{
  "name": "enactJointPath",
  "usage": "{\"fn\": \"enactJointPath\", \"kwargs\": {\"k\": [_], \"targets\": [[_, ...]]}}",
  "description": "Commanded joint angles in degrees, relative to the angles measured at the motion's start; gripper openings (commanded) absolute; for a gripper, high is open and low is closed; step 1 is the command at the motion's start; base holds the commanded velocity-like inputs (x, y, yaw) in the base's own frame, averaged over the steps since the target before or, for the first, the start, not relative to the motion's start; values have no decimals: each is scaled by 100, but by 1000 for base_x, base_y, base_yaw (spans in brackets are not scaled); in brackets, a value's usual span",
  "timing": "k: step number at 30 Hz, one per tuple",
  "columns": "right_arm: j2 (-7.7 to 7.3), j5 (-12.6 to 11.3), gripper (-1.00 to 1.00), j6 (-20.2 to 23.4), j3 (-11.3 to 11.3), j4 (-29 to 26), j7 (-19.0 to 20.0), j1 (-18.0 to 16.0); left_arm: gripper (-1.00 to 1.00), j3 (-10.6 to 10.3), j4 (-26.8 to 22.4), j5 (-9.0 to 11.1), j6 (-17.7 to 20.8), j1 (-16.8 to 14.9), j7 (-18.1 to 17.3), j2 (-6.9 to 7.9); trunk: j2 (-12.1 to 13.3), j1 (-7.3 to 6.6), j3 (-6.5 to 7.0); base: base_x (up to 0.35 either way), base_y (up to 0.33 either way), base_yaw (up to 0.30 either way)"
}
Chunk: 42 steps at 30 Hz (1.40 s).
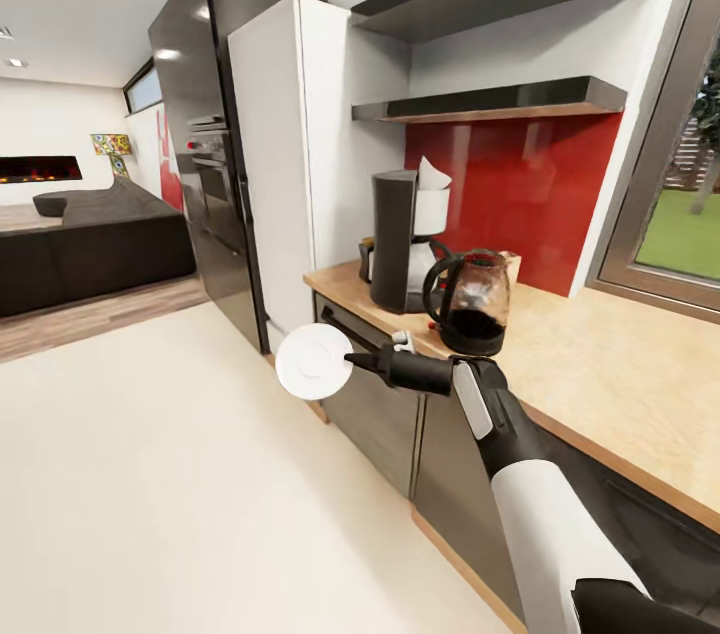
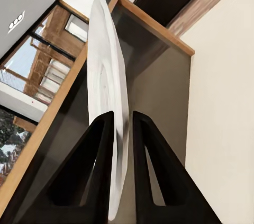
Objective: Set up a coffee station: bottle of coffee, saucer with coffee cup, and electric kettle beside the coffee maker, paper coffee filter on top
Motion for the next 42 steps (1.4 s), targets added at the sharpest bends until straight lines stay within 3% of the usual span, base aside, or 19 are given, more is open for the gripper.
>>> {"fn": "enactJointPath", "kwargs": {"k": [1, 3, 6, 11, 25, 42], "targets": [[7, 16, -100, 30, -23, 4, 42, -6, 100, 159, -245, 49, 330, 4, 97, 55, -3, 3, -5, 153, 91, 0], [7, 16, -100, 30, -23, 5, 39, -2, 100, 459, -604, 46, 642, 5, 430, 105, -3, 3, -5, 100, 60, 0], [7, 16, -100, 30, -23, 6, 37, 1, 100, 761, -1347, 51, 1128, 5, 1600, 122, -3, 3, -5, 30, 18, 0], [7, 16, -100, 30, -20, 6, 40, 2, 100, 834, -1551, 53, 1226, 3, 1922, 24, -3, 3, -5, 91, 27, 0], [7, 16, -100, 29, -23, 6, 40, 2, 100, 819, -1582, 53, 1228, 1, 1945, -10, -3, 3, -5, 307, 140, -4], [7, 24, -100, 21, -23, 123, 31, 2, 100, 817, -1576, 53, 1228, 4, 1925, -10, -3, 3, 6, 179, 212, -143]]}}
